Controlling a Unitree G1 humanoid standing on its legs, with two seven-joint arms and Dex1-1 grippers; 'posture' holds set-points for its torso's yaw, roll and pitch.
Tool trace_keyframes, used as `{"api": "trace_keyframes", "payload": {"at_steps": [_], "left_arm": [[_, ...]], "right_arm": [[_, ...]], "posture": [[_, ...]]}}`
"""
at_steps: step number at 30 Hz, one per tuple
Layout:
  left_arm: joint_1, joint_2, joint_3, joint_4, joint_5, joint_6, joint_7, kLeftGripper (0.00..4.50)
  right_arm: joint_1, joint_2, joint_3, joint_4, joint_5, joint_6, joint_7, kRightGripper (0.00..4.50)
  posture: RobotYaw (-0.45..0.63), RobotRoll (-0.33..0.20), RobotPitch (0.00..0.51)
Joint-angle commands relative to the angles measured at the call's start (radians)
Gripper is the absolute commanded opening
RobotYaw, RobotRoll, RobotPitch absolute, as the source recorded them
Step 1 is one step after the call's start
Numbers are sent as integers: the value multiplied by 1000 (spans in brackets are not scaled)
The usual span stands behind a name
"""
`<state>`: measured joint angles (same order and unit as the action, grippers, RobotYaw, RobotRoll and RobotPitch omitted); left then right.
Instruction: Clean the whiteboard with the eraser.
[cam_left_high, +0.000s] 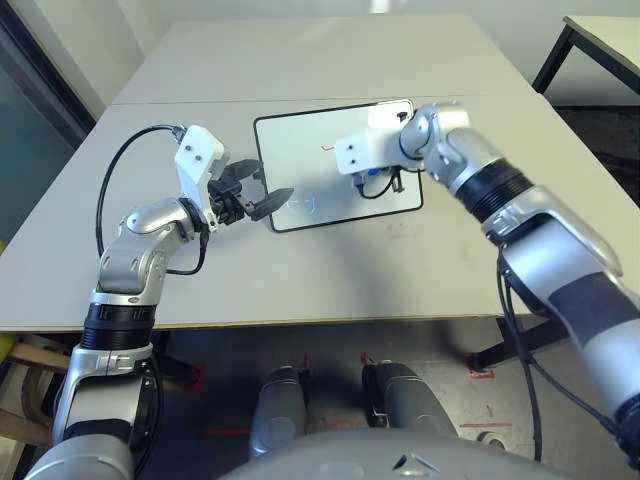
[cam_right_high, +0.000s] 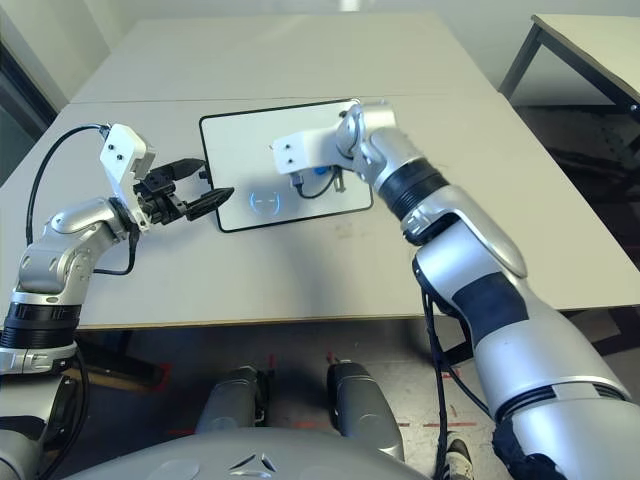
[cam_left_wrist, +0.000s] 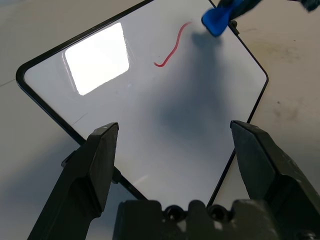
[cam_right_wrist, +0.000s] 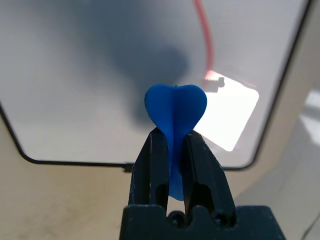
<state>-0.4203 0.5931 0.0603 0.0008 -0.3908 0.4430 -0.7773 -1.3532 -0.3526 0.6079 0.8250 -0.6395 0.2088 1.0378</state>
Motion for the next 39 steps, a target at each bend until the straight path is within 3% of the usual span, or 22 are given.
{"api": "trace_keyframes", "payload": {"at_steps": [1, 14, 39], "left_arm": [[-8, 2, -1, 12, 16, -11, -3, 4500], [-17, 30, 20, 32, 33, -27, 5, 4500], [56, 46, 72, -36, 23, -7, 44, 4500]], "right_arm": [[-42, 6, -13, 97, 5, -45, -36, 158], [-121, 82, -8, 375, -6, -144, -162, 146], [-147, 208, -47, 492, 9, -138, -243, 143]], "posture": [[-64, 0, 54], [-41, 0, 54], [45, 0, 59]]}}
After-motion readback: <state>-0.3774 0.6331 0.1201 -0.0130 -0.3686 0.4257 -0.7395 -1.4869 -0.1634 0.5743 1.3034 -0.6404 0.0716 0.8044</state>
